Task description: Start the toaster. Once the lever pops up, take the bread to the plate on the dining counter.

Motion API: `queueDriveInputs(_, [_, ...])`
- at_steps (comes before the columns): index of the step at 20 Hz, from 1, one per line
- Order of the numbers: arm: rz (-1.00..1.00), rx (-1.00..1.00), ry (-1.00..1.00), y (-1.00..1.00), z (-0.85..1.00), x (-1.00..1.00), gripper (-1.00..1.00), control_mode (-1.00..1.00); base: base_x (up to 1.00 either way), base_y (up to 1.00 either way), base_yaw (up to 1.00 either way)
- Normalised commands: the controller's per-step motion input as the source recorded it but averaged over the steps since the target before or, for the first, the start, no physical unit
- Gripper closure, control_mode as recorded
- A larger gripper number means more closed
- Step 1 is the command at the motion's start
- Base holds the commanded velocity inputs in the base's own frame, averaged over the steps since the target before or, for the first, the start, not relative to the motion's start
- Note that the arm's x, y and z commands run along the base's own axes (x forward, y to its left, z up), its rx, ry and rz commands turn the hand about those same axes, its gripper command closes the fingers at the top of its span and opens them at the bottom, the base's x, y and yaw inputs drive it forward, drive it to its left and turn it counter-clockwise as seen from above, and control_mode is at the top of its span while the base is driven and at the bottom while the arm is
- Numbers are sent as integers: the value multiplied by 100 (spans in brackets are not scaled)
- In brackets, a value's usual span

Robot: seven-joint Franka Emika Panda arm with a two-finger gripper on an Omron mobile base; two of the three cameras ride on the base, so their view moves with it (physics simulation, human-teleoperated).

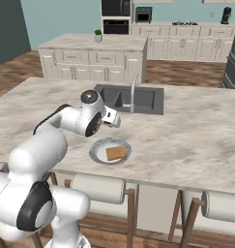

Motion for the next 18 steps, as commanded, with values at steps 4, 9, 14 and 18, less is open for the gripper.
queueDriveInputs(4, [-7,0,17,0,42,-43,-100,-100,0,0,0])
queueDriveInputs(9, [-1,0,13,0,38,-71,-100,-100,0,0,0])
queueDriveInputs(14, [0,0,9,0,29,-93,-100,-100,0,0,0])
queueDriveInputs(18, [0,-3,7,18,2,-84,-100,-100,0,0,0])
